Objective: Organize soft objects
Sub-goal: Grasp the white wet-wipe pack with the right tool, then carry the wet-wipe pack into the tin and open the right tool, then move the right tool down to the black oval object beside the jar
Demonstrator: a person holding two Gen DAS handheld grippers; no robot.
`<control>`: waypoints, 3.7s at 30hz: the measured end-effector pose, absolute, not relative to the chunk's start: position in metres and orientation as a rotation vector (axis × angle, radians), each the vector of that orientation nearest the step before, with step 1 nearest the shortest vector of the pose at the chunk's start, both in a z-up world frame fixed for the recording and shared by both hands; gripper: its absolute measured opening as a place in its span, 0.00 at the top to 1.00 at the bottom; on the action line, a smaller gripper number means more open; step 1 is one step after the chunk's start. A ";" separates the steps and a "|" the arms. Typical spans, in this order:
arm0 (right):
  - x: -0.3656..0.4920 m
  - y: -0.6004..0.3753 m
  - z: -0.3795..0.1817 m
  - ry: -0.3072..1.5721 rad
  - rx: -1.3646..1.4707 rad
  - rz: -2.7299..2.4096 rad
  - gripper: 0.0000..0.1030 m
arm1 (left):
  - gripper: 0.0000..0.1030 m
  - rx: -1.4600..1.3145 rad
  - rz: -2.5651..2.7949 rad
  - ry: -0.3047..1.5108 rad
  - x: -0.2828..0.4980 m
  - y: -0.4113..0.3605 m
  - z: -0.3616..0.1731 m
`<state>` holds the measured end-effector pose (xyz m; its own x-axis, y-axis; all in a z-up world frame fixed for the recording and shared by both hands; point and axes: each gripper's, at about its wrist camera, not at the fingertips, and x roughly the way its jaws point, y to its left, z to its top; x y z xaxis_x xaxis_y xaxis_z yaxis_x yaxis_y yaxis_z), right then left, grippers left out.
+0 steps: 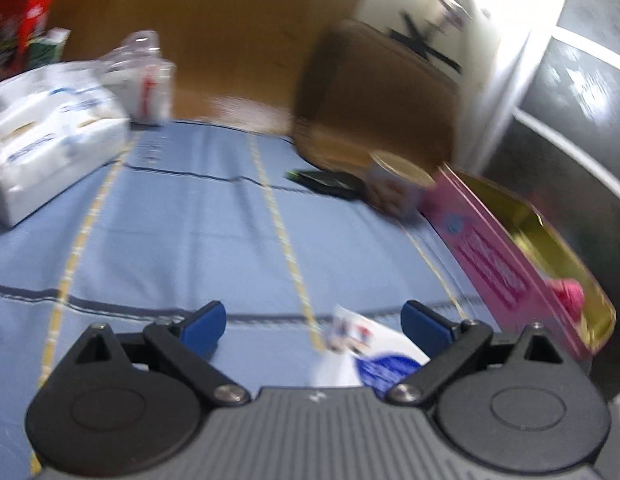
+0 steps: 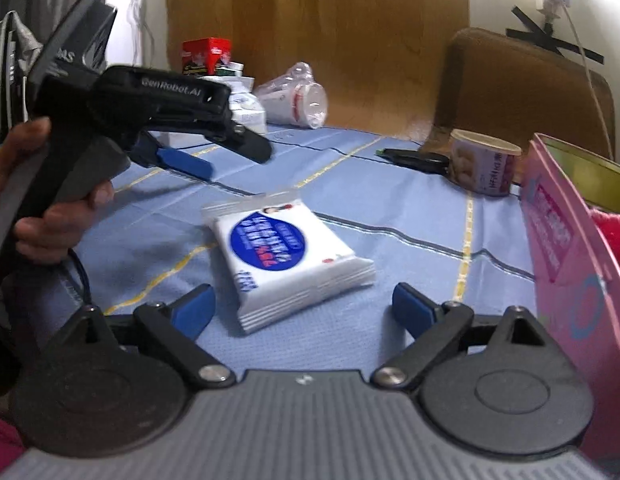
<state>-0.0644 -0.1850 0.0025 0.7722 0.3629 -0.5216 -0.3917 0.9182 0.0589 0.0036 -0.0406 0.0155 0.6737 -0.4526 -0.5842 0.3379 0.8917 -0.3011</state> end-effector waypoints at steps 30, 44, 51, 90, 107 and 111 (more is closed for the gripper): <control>-0.083 -0.198 0.000 0.493 -0.038 0.385 0.28 | 0.16 -0.147 -0.493 0.794 -0.021 -0.087 0.010; -0.096 -0.199 0.024 0.368 -0.079 0.339 0.40 | 0.27 -0.134 -0.548 0.705 -0.027 -0.106 0.052; -0.102 -0.249 0.051 0.288 -0.060 0.135 0.40 | 0.27 -0.035 -0.739 0.580 -0.018 -0.191 0.098; -0.123 -0.371 0.051 0.287 0.409 -0.191 0.39 | 0.13 0.207 -0.557 0.552 -0.020 -0.269 0.077; -0.110 -0.310 0.068 0.269 0.307 -0.086 0.39 | 0.05 0.138 -0.415 0.563 -0.008 -0.192 0.061; -0.104 -0.293 0.071 0.271 0.256 -0.055 0.39 | 0.04 0.124 -0.370 0.574 -0.001 -0.172 0.054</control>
<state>-0.1044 -0.2930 0.0706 0.9621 -0.0195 -0.2719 0.0881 0.9662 0.2422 -0.0009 -0.1722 0.0541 0.7763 -0.3065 -0.5508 0.3749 0.9270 0.0126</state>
